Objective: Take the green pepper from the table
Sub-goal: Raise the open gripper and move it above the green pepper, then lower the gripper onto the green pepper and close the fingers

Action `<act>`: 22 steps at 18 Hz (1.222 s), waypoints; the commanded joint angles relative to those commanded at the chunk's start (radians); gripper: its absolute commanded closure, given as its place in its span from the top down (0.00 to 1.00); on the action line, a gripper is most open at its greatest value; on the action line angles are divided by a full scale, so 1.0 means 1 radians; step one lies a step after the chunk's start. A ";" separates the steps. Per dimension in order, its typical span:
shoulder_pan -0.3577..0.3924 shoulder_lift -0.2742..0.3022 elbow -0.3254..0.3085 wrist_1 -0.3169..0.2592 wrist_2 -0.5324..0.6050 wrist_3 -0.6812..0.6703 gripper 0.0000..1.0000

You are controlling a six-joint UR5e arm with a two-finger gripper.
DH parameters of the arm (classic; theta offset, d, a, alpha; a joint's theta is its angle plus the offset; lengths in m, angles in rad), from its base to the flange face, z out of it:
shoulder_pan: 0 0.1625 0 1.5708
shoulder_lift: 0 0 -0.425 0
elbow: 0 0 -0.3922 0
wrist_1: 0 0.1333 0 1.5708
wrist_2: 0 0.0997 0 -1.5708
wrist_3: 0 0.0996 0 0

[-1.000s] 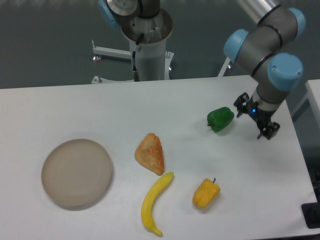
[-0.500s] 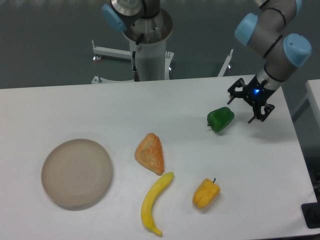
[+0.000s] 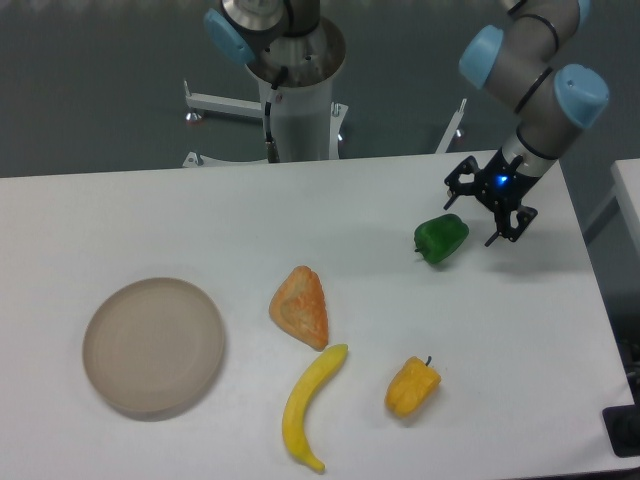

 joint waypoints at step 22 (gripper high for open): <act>-0.032 0.012 -0.066 0.118 0.002 -0.020 0.39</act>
